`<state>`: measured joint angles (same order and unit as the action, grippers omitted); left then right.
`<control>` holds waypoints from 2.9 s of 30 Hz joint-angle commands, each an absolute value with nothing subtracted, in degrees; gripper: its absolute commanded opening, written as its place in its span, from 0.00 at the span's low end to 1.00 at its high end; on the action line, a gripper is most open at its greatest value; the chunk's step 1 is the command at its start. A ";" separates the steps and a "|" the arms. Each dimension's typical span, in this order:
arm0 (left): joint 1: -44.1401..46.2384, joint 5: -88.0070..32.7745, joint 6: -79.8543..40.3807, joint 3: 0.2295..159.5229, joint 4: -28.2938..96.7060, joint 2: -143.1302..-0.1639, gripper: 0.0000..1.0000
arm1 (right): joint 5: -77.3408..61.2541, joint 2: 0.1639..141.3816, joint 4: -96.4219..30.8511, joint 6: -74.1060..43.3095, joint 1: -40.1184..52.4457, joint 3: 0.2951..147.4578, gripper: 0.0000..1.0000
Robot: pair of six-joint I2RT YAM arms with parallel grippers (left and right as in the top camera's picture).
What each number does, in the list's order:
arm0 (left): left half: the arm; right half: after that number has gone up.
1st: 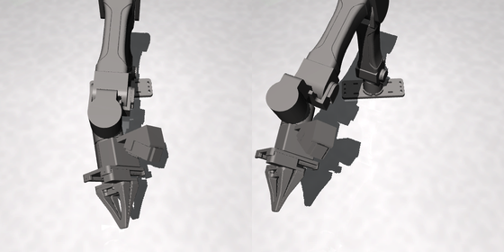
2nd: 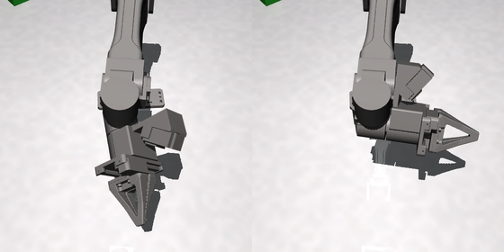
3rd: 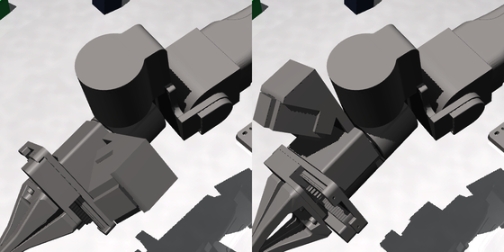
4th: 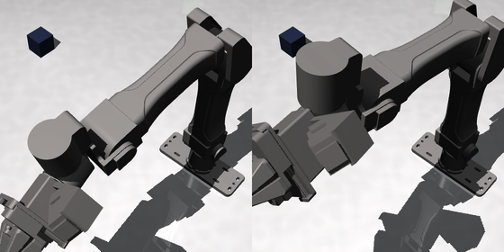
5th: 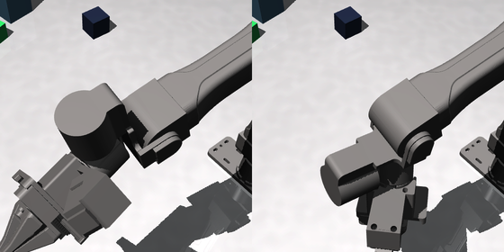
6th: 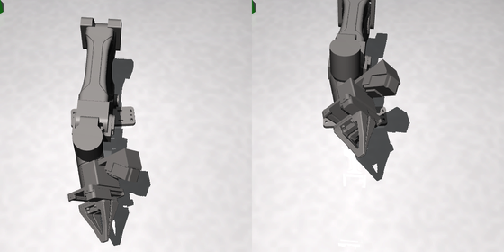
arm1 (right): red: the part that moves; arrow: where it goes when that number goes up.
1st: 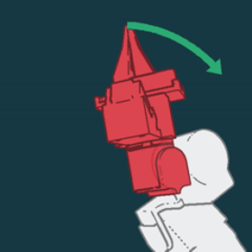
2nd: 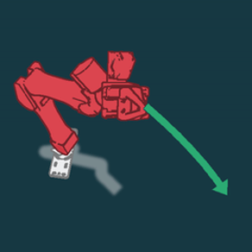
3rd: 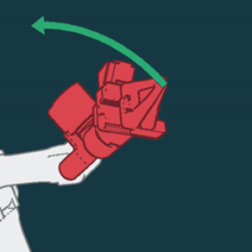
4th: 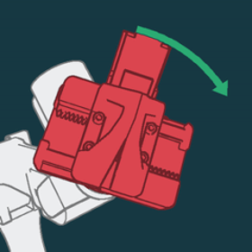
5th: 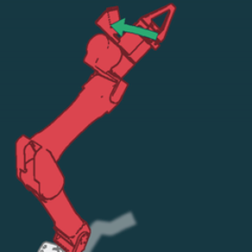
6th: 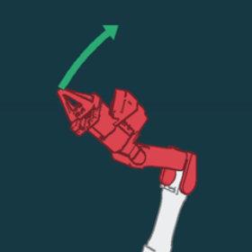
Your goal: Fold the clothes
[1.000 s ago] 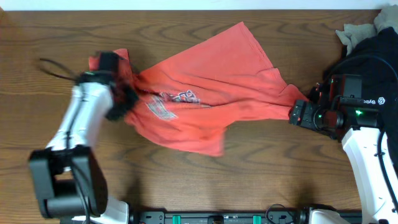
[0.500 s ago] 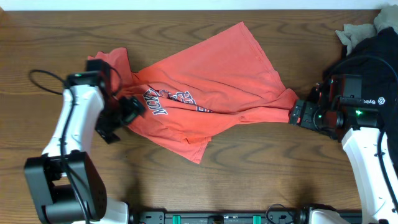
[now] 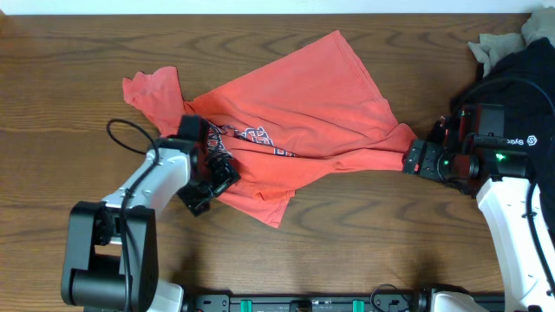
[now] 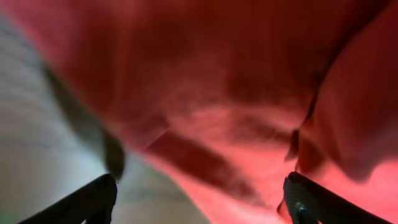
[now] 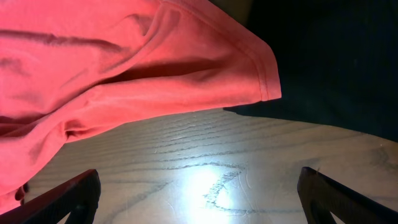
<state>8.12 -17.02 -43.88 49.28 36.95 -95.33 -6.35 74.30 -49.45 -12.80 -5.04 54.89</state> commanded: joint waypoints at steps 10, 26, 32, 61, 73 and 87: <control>7.88 -16.88 -40.66 47.27 36.91 -95.46 0.06 | -5.98 74.22 -49.43 -12.58 -5.82 55.00 0.99; -20.08 -13.87 -28.47 58.22 58.24 -88.03 0.06 | -8.60 76.51 -49.36 -12.62 -4.19 53.45 0.99; -26.87 -13.45 -27.83 58.22 60.45 -83.74 0.06 | -6.94 80.47 -47.64 -14.96 -3.73 50.39 0.99; -28.69 -10.44 -26.59 58.19 60.95 -83.57 0.06 | -8.38 96.68 -14.50 -15.57 -3.66 48.64 0.92; -28.69 -10.44 -26.59 58.19 60.23 -83.57 0.06 | -21.32 102.74 -15.11 -8.10 1.26 48.73 0.10; -28.69 -10.44 -26.59 58.19 57.84 -83.57 0.06 | -18.90 80.62 -18.61 -20.67 1.80 56.95 0.01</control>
